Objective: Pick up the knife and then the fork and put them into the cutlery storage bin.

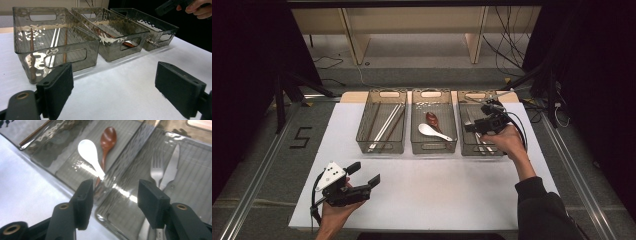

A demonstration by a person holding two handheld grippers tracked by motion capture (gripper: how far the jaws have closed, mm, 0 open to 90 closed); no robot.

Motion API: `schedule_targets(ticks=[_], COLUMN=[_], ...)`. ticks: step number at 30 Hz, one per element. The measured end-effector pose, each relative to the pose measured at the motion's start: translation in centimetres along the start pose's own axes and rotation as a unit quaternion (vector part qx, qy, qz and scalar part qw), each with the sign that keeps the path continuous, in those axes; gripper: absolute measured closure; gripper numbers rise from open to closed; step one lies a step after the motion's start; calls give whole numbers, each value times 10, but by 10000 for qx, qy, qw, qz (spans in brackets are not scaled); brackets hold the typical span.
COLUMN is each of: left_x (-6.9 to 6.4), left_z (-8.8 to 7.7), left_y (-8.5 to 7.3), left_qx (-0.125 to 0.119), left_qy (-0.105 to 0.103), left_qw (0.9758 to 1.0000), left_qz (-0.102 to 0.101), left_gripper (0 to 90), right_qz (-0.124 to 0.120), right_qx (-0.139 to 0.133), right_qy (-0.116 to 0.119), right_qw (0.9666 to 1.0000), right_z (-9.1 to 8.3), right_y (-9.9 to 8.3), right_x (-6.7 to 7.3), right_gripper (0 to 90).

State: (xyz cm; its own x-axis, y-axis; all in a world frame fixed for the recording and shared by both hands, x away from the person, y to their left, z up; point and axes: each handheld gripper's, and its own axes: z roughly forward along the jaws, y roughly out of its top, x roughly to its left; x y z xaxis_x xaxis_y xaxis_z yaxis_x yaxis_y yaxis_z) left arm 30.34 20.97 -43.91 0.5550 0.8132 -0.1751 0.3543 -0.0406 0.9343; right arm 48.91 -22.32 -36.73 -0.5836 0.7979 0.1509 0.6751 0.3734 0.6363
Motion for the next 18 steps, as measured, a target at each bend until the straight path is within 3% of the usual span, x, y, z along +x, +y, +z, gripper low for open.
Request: schedule_targets(ticks=[18], left_x=[0], left_z=[1], left_y=[0], left_qx=[27], left_qy=[-42], left_qw=[10000], left_qz=[-5], left_gripper=[146], right_qz=[-103], right_qx=[-433], right_qy=[218], right_qw=[9988], right_z=[-8], right_y=[-15], right_x=[27], right_gripper=[372])
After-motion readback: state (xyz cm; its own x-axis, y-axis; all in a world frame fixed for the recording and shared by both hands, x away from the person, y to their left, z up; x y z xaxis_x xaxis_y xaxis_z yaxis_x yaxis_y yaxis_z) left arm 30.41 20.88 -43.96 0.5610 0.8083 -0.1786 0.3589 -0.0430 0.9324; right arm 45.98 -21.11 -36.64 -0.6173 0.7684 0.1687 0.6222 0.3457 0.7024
